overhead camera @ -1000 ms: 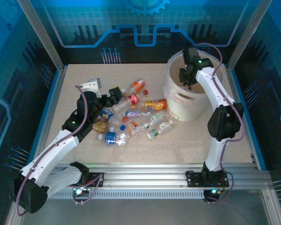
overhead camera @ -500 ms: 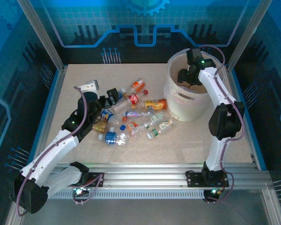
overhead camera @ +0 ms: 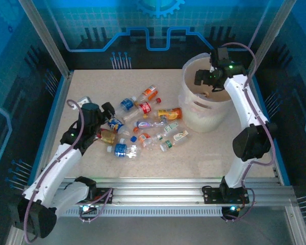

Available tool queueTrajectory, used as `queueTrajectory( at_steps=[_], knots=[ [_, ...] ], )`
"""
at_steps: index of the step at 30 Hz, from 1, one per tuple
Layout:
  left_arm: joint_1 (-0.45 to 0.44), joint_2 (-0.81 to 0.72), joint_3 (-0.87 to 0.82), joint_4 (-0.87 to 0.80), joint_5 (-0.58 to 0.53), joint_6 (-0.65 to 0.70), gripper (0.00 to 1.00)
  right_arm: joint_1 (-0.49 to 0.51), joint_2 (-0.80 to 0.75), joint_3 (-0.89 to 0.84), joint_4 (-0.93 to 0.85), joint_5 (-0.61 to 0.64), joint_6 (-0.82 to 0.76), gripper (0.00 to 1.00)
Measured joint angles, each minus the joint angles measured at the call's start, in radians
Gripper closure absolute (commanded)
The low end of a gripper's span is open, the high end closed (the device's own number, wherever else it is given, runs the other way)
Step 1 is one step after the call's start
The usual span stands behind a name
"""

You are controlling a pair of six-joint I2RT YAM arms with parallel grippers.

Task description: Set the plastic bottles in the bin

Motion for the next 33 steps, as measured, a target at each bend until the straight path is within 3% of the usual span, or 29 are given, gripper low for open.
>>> queueTrajectory(
  at_steps=[6, 13, 33],
  knots=[
    [0.093, -0.005, -0.076, -0.089, 0.055, -0.131, 0.01, 0.031, -0.03, 0.0, -0.037, 0.026, 0.0, 0.0],
    [0.182, 0.023, -0.162, -0.076, 0.176, -0.23, 0.01, 0.061, -0.047, 0.0, -0.06, 0.05, 0.001, 0.0],
    [0.251, 0.231, -0.207, 0.108, 0.31, -0.29, 0.01, 0.102, -0.091, -0.002, -0.057, 0.087, 0.001, 0.0]
  ],
)
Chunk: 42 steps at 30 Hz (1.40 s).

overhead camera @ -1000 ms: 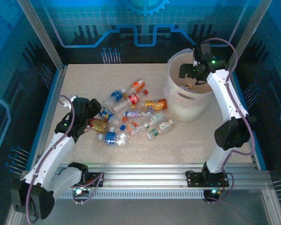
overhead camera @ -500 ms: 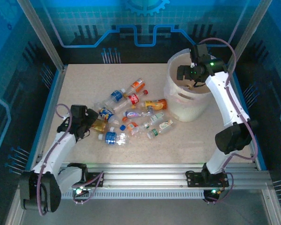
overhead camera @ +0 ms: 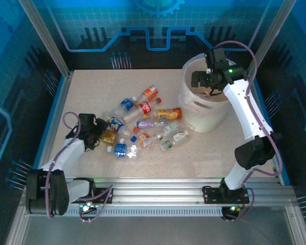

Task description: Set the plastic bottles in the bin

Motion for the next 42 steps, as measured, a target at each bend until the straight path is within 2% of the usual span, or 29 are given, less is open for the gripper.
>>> queueTrajectory(
  at_steps=[11, 15, 25, 31, 42],
  knots=[
    [0.042, 0.126, 0.0, 0.068, 0.003, -0.021, 0.02, 0.008, 0.0, 0.0, 0.0, 0.0, 0.0, 0.0],
    [0.047, 0.162, 0.0, 0.097, 0.007, -0.025, 0.06, 0.015, 0.0, 0.0, 0.0, 0.0, 0.0, 0.0],
    [0.066, 0.202, 0.004, 0.162, 0.015, -0.068, 0.28, 0.023, 0.0, 0.0, 0.001, 0.0, 0.003, 0.0],
    [0.079, 0.205, 0.006, 0.179, 0.024, -0.072, 0.34, 0.042, 0.0, 0.0, 0.001, 0.0, 0.003, 0.0],
    [0.081, 0.111, 0.018, 0.159, 0.026, -0.069, 0.36, 0.057, -0.004, -0.007, 0.031, 0.015, -0.001, 0.0]
  ],
)
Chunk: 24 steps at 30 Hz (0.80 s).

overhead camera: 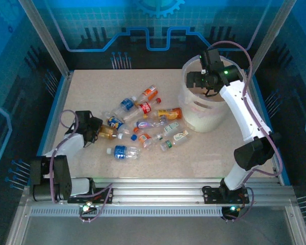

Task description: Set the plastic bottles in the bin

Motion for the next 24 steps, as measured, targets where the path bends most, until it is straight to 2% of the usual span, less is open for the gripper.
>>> queueTrajectory(
  at_steps=[9, 17, 24],
  knots=[
    [0.0, -0.119, 0.045, -0.056, 0.01, 0.042, 0.41, 0.024, -0.041, -0.039, 0.023, -0.007, -0.013, 0.0],
    [-0.002, -0.22, 0.113, -0.071, 0.076, 0.117, 0.44, 0.08, -0.11, -0.071, 0.056, -0.06, -0.038, 0.0],
    [-0.055, -0.233, 0.194, -0.08, 0.128, 0.184, 0.44, 0.093, -0.183, -0.072, 0.069, -0.065, -0.057, 0.0]
  ],
)
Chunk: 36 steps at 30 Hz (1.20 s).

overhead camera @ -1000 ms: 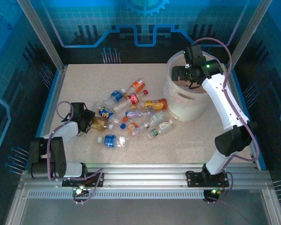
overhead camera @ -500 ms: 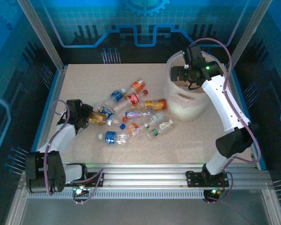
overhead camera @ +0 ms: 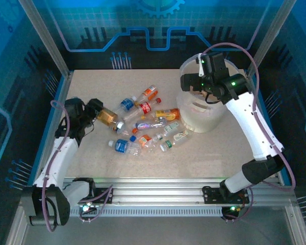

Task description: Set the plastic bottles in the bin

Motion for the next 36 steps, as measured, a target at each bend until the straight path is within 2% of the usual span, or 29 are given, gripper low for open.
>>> queueTrajectory(
  at_steps=[5, 11, 16, 24, 36],
  knots=[
    [-0.068, 0.008, 0.087, -0.005, 0.037, 0.044, 0.44, 0.0, -0.064, -0.042, 0.045, -0.073, -0.014, 0.0],
    [-0.176, 0.1, 0.25, 0.025, 0.1, 0.093, 0.44, 0.006, -0.142, -0.154, 0.164, -0.351, -0.039, 0.0],
    [-0.242, 0.184, 0.333, 0.08, 0.155, 0.102, 0.45, 0.079, -0.133, -0.19, 0.251, -0.509, -0.05, 0.0],
    [-0.288, 0.262, 0.396, 0.161, 0.232, 0.08, 0.46, 0.159, -0.064, -0.188, 0.343, -0.582, -0.042, 0.0],
    [-0.327, 0.308, 0.446, 0.243, 0.3, 0.048, 0.46, 0.234, 0.112, -0.084, 0.35, -0.595, -0.04, 0.0]
  ],
)
